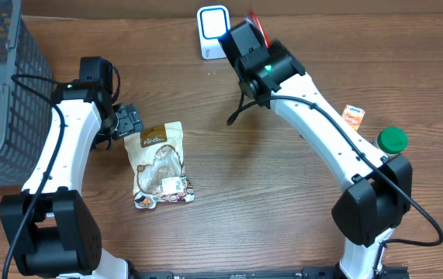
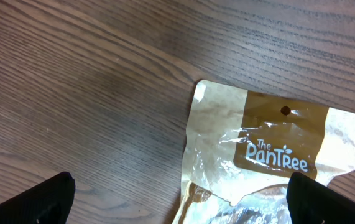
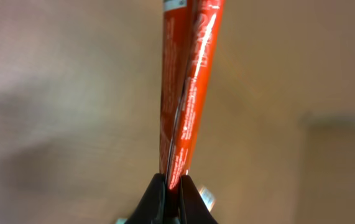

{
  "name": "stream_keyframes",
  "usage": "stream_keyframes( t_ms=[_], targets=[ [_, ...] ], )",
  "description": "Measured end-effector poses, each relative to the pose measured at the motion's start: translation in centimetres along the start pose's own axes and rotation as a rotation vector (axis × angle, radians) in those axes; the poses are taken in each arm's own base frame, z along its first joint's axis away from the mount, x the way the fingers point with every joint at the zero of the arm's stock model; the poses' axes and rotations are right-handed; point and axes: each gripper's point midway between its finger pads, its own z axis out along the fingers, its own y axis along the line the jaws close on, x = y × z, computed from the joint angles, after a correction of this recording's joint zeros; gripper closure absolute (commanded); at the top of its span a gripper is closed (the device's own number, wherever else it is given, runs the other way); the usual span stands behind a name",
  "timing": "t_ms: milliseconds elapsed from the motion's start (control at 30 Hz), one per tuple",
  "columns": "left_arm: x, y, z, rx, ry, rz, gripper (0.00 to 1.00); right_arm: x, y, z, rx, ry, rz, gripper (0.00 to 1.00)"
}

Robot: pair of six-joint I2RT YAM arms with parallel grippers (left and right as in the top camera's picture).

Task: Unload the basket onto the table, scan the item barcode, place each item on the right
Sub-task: 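Carry the red stick right and drop it on the table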

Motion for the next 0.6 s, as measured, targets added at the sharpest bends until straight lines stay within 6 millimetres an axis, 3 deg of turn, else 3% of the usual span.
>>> stream_keyframes(
  t_ms=[133, 233, 467, 600],
  targets=[
    [0.0, 0.0, 0.0, 0.000, 0.000, 0.000, 0.00, 6.4, 2.2, -0.5, -0.119, 0.250, 0.123, 0.96],
    [0.0, 0.0, 0.0, 0.000, -0.001, 0.000, 0.00, 10.0, 2.7, -0.6, -0.148, 0.400, 0.201, 0.96],
    [0.0, 0.0, 0.0, 0.000, 0.000, 0.000, 0.01, 15.6, 2.6, 1.9, -0.150, 0.609, 0.338, 0.96],
    [0.0, 0.0, 0.0, 0.000, 0.000, 0.000, 0.00, 17.9, 2.3, 3.4, -0.146, 0.677, 0.391, 0.96]
  ],
)
